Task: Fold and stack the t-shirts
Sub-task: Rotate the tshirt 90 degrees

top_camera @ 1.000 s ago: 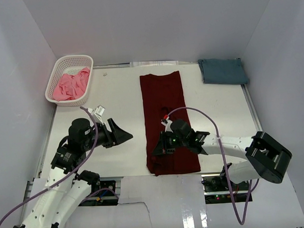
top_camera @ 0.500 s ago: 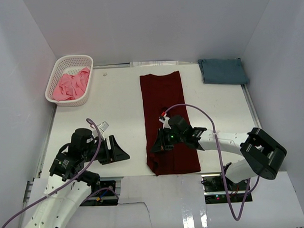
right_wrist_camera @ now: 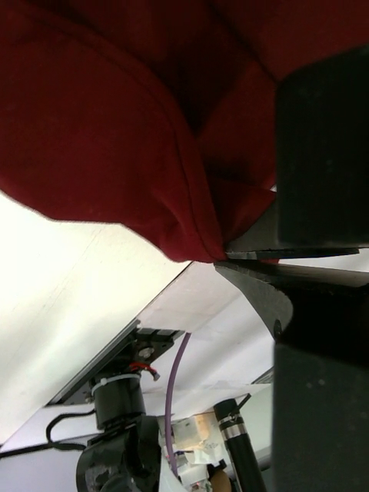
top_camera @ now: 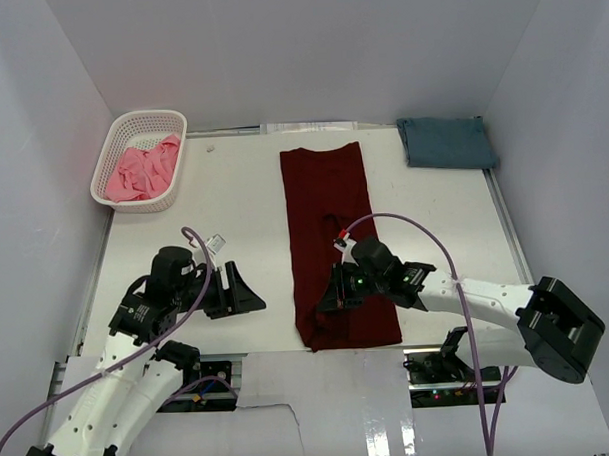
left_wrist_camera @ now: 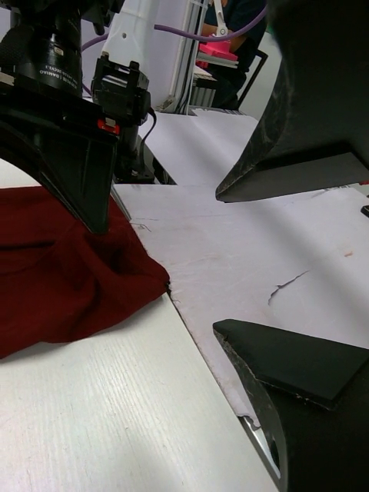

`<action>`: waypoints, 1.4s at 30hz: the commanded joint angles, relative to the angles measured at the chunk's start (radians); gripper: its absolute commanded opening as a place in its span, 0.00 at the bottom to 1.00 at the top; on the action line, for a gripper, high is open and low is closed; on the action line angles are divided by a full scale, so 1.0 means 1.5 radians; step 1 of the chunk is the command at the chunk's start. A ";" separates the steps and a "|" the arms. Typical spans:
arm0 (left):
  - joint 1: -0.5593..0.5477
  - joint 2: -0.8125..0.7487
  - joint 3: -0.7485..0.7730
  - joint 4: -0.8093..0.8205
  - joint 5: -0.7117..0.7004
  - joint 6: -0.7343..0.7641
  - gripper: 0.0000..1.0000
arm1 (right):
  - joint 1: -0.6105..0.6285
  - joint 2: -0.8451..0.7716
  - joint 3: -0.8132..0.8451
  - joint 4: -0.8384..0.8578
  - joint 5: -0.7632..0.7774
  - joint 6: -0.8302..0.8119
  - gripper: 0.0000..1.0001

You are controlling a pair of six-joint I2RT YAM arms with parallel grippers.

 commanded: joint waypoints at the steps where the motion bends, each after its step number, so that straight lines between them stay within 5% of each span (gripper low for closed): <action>1: -0.008 0.018 0.010 0.032 -0.002 0.006 0.73 | 0.002 -0.040 -0.013 -0.039 0.020 -0.008 0.08; 15: -0.142 0.199 0.080 0.163 -0.154 -0.003 0.80 | 0.014 -0.145 -0.037 -0.238 0.061 -0.014 0.08; 22: -0.142 0.286 0.164 0.189 -0.240 0.022 0.84 | 0.030 -0.091 -0.011 -0.326 0.098 -0.056 0.16; 24: -0.142 0.322 0.192 0.200 -0.251 0.031 0.84 | 0.036 -0.073 0.000 -0.346 0.119 -0.066 0.38; 27: -0.140 0.360 0.221 0.224 -0.267 0.046 0.87 | 0.040 -0.066 0.031 -0.383 0.159 -0.081 0.49; 42: -0.020 0.755 0.414 0.397 -0.218 0.066 0.94 | 0.023 -0.052 0.154 -0.458 0.357 -0.160 0.50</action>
